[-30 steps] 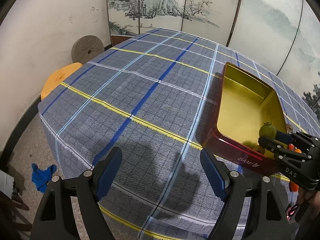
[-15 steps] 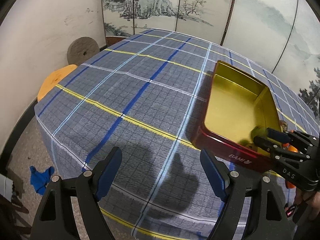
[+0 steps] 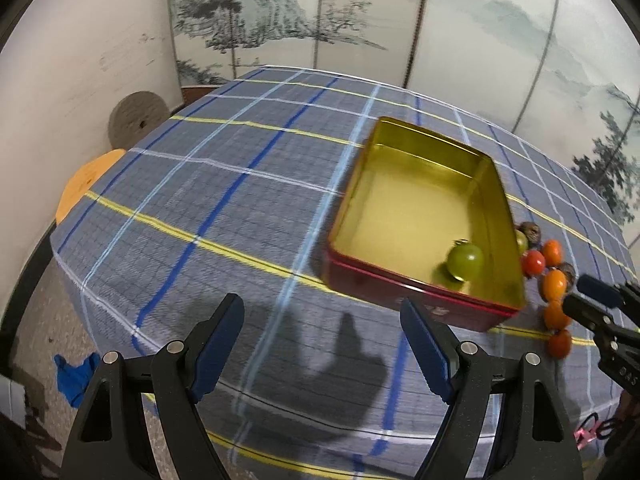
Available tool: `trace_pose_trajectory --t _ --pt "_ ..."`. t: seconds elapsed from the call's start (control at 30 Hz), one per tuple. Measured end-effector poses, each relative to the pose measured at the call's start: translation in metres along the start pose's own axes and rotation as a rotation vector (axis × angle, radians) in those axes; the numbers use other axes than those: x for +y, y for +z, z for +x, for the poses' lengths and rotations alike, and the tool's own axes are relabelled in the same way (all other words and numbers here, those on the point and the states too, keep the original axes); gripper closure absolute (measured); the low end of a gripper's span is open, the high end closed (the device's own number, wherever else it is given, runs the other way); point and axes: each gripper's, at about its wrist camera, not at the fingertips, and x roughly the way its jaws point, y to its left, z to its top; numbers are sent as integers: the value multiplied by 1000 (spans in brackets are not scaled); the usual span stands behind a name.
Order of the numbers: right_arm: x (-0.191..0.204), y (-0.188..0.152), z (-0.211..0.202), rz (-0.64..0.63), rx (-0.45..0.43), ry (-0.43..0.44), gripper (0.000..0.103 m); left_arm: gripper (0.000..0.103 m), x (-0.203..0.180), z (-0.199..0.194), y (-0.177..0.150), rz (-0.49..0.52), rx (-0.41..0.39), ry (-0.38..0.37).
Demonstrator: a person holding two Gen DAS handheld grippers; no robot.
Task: Organize fruits
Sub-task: 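Grasp the red tomato with the right tool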
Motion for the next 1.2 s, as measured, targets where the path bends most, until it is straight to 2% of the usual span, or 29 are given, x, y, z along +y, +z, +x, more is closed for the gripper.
trace_pose_trajectory --t 0.2,0.47,1.0,1.13,1.2 --pt "-37 -42 -21 68 43 -60 65 22 -27 -1 -4 63 5 -32" --pt "-52 -83 -10 152 99 -37 65 22 -56 -1 -12 129 20 -64" --pt "-44 -76 23 155 115 -12 66 22 -86 2 -20 194 37 -110" --pt "-40 -75 24 132 112 -27 74 22 -93 3 -21 206 44 -119" --pt "-38 -75 24 121 114 -34 75 22 -97 4 -21 214 47 -123"
